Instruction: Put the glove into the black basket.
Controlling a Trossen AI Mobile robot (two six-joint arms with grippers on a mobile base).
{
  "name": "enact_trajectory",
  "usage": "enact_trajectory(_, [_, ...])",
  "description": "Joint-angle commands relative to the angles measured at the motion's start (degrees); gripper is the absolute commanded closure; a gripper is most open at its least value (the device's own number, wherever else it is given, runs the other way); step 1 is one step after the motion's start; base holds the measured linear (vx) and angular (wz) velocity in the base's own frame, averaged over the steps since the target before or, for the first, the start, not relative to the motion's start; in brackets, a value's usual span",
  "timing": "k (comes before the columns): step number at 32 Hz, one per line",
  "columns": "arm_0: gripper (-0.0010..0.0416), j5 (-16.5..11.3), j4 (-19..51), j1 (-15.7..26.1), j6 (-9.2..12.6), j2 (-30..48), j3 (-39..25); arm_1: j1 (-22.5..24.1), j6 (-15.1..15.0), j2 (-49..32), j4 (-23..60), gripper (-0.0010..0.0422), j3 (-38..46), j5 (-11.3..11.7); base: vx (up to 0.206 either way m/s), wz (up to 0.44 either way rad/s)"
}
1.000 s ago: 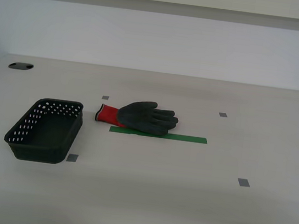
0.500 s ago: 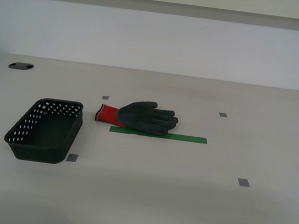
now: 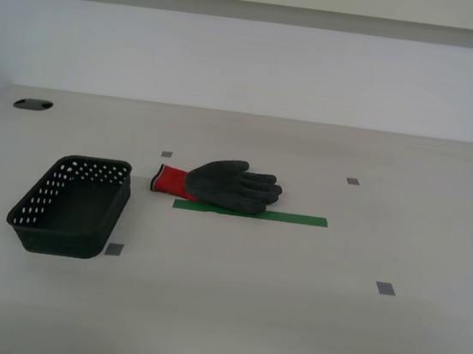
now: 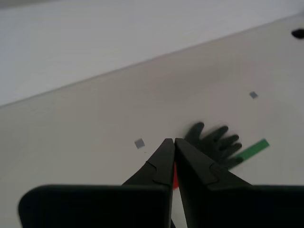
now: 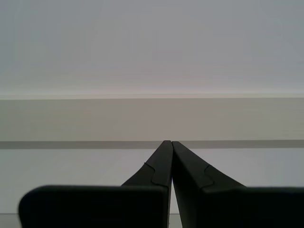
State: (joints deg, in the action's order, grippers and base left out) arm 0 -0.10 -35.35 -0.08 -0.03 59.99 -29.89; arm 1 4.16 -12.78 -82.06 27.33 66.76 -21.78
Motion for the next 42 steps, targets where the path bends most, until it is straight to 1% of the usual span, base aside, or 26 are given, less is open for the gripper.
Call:
enact_trajectory(1, [0.0405, 0.1, -0.2, 0.1, 0.0, 0.0, -0.1, 1.7, -2.4, -2.9, 2.2, 0.0412, 0.0, -0.2, 0.000, 0.000])
enact_trajectory(3, [0.0405, 0.1, -0.2, 0.1, 0.0, 0.0, -0.1, 2.8, -3.7, -4.9, 3.5, 0.0412, 0.0, -0.2, 0.000, 0.000])
enact_trajectory(5, [0.0405, 0.1, -0.1, 0.1, 0.0, 0.0, -0.1, 3.8, -4.1, -7.2, 3.9, 0.0412, 0.0, -0.1, 0.000, 0.000])
enact_trajectory(10, [0.0405, 0.1, -0.2, 0.1, 0.0, 0.0, -0.1, 6.1, -4.1, -11.5, 3.9, 0.0412, 0.0, 0.2, 0.000, 0.000])
enact_trajectory(13, [0.0405, 0.1, -0.2, 0.1, 0.0, 0.0, -0.1, 8.1, -3.1, -15.4, 4.5, 0.0412, 1.1, 0.8, 0.000, 0.000])
enact_trajectory(15, [0.0405, 0.1, -0.2, 0.1, 0.0, 0.0, -0.1, 9.5, -3.1, -18.0, 6.1, 0.0412, 3.1, 2.7, 0.000, 0.000])
enact_trajectory(17, [0.0405, 0.1, -0.1, 0.1, 0.0, 0.0, -0.1, 11.1, -3.8, -21.2, 7.9, 0.0412, 6.4, 5.0, 0.000, 0.000])
enact_trajectory(19, [0.0405, 0.1, -0.1, 0.1, 0.0, 0.0, -0.1, 11.9, -3.8, -23.2, 8.7, 0.0412, 8.7, 5.1, 0.000, 0.000])
enact_trajectory(22, [0.0405, 0.1, -0.2, 0.1, 0.0, 0.0, -0.1, 13.9, -3.8, -29.4, 12.0, 0.0412, 16.5, 5.2, 0.000, 0.000])
enact_trajectory(28, [0.0405, 0.1, -0.2, 0.1, 0.0, 0.0, -0.1, 16.4, -3.9, -38.0, 15.3, 0.0412, 25.4, 5.5, 0.000, 0.000])
enact_trajectory(29, [0.0405, 0.1, -0.1, 0.1, 0.0, 0.0, -0.1, 16.8, -5.3, -39.3, 15.5, 0.0412, 26.3, 5.5, 0.000, 0.000])
enact_trajectory(31, [0.0405, 0.1, -0.2, 0.1, 0.0, 0.0, -0.1, 17.7, -9.9, -41.3, 15.6, 0.0412, 27.2, 5.5, 0.000, 0.000])
enact_trajectory(32, [0.0405, 0.1, -0.2, 0.1, 0.0, 0.0, -0.1, 18.9, -14.6, -42.8, 15.7, 0.0412, 27.4, 5.5, 0.000, 0.000])
enact_trajectory(33, [0.0405, 0.1, -0.2, 0.1, 0.0, 0.0, -0.1, 19.3, -15.2, -43.5, 15.7, 0.0412, 27.4, 5.7, 0.000, 0.000])
enact_trajectory(34, [0.0405, 0.1, -0.2, 0.1, 0.0, 0.0, -0.1, 19.9, -15.4, -44.1, 15.7, 0.0412, 27.5, 6.4, 0.000, 0.000])
enact_trajectory(37, [0.0405, 0.1, 0.0, 0.1, 0.0, 0.0, -0.1, 21.8, -15.4, -46.2, 15.6, 0.0412, 27.4, 9.8, 0.000, 0.000])
enact_trajectory(38, [0.0405, 0.1, 0.0, 0.1, 0.0, 0.0, -0.1, 22.6, -15.3, -47.1, 15.6, 0.0412, 27.4, 11.3, 0.000, 0.000])
enact_trajectory(42, [0.0405, 0.1, 0.0, 0.1, 0.0, 0.0, -0.1, 24.9, -15.2, -51.0, 14.8, 0.0412, 27.5, 11.3, 0.000, 0.000])
